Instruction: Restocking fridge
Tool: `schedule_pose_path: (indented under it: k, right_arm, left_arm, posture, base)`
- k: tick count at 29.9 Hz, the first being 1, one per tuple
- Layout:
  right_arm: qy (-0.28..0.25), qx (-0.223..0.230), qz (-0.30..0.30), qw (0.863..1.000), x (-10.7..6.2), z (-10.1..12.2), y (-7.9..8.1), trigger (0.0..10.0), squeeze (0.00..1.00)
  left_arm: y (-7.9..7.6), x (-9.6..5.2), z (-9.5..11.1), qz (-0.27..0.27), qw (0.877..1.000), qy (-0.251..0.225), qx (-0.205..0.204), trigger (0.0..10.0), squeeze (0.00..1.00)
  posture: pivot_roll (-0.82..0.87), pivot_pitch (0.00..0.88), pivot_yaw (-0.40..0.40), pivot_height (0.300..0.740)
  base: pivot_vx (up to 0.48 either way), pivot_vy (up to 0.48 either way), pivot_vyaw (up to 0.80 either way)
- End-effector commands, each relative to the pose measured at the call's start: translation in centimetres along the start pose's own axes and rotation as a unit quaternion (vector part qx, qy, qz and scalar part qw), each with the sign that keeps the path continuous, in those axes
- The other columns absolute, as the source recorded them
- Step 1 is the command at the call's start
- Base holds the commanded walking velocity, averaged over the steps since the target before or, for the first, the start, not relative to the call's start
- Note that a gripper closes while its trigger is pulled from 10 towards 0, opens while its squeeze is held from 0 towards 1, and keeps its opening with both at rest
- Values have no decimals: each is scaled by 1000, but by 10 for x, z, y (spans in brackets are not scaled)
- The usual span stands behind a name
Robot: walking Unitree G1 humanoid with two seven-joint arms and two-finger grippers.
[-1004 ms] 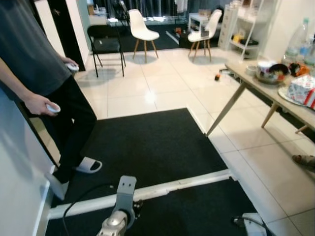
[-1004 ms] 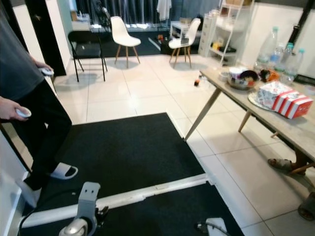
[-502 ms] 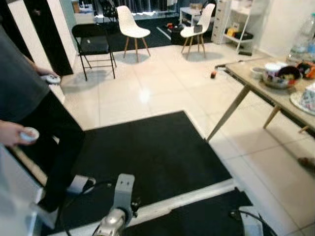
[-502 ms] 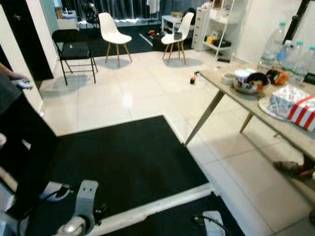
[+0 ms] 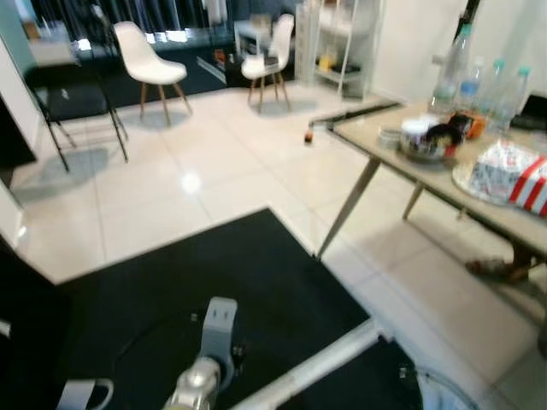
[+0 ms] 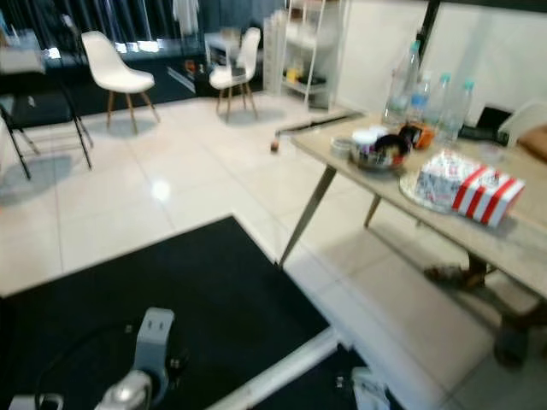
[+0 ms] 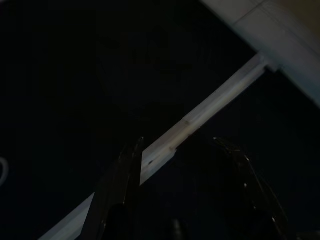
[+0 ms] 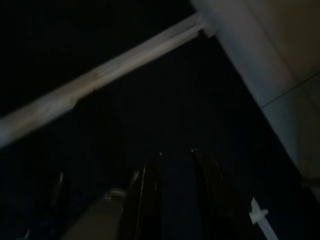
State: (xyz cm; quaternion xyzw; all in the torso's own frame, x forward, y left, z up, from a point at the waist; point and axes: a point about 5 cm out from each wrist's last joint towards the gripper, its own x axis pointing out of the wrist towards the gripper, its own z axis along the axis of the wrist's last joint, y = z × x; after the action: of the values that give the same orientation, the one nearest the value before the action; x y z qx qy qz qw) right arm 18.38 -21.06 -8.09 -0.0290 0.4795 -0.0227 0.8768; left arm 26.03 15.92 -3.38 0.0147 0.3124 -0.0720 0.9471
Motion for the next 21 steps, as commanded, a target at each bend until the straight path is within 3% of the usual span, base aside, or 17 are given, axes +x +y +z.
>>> schedule_pose_path:
  k: [1, 16, 21]
  right_arm:
    - [12, 9, 5, 1000, -1, -9, 6, 10000, 0]
    - [14, 7, 3, 1000, 0, -9, 5, 10000, 0]
    - [16, 7, 5, 1000, 0, -8, 6, 10000, 0]
  left_arm:
    - [5, -2, -6, 3, 1000, 13, 3, 10000, 0]
    - [7, -1, -1, 3, 1000, 8, 11, 10000, 0]
    - [7, -2, -4, 3, 1000, 8, 14, 10000, 0]
  posture:
    - [8, 0, 50, 740]
    - [11, 0, 48, 740]
    - [13, 0, 47, 740]
  base:
    - [0, 0, 0]
    - [0, 0, 0]
    - [0, 0, -800]
